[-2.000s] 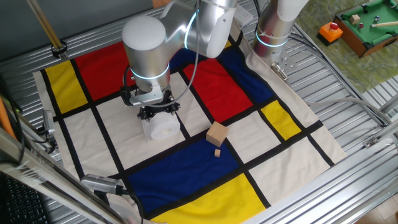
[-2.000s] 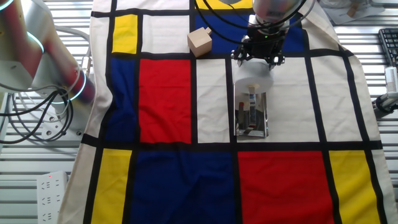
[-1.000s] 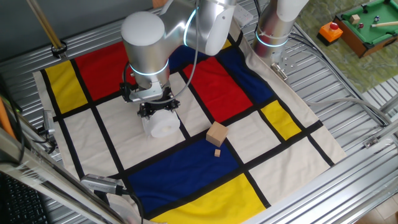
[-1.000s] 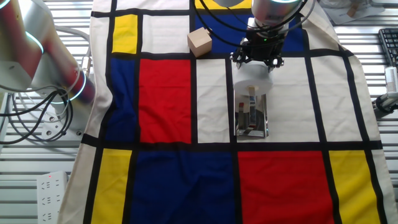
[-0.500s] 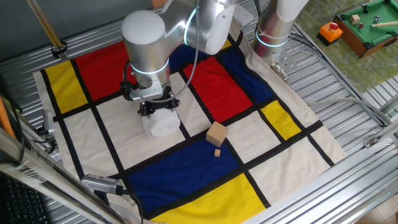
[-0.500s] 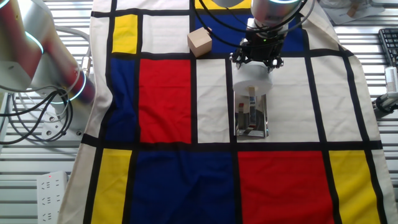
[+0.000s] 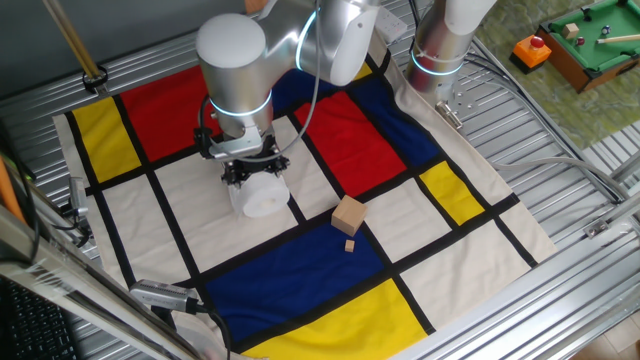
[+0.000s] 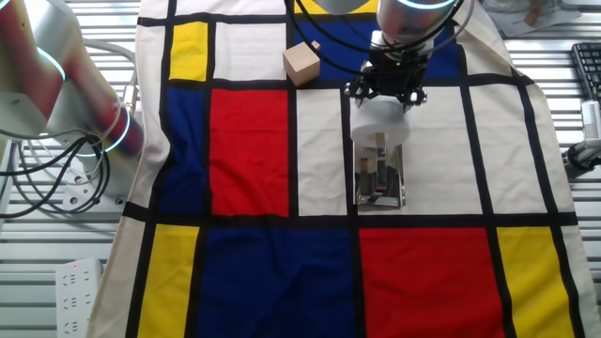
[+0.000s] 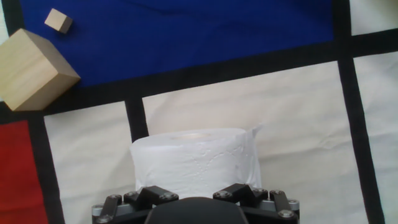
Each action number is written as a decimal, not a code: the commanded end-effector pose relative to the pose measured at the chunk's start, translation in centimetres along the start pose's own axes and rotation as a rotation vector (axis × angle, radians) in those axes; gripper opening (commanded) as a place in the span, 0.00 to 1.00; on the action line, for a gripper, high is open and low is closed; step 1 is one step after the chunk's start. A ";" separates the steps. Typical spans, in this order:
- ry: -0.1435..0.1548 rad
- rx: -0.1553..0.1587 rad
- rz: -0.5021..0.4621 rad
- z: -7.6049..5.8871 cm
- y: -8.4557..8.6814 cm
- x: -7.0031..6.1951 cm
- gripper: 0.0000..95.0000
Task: Put the toilet paper on its holder
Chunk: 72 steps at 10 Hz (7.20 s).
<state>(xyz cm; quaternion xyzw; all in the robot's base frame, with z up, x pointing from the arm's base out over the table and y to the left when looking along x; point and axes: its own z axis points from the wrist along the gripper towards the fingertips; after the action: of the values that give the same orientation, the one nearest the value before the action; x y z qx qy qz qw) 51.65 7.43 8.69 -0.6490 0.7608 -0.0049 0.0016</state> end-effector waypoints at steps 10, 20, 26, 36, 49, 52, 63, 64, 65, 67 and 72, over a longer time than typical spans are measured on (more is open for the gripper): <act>0.001 -0.002 -0.016 0.2 0.3 1.4 0.00; -0.002 -0.008 -0.020 0.2 0.4 1.9 0.00; 0.012 -0.005 -0.022 0.1 0.4 1.9 0.00; 0.009 -0.005 -0.025 0.3 0.2 2.3 0.00; 0.005 -0.004 -0.034 0.0 0.5 3.0 0.00; 0.003 -0.004 -0.041 0.0 0.3 3.2 0.00; 0.000 -0.004 -0.040 -0.2 0.1 3.5 0.00; 0.001 -0.004 -0.038 -0.2 0.1 3.5 0.00; 0.001 -0.004 -0.036 -0.2 0.1 3.5 0.00; 0.001 -0.004 -0.025 -0.2 0.1 3.5 0.00; 0.003 -0.004 -0.019 -0.3 -0.1 3.4 0.00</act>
<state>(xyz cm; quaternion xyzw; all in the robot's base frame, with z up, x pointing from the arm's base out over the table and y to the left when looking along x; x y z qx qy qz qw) 51.24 4.06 9.02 -0.6559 0.7548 -0.0046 -0.0009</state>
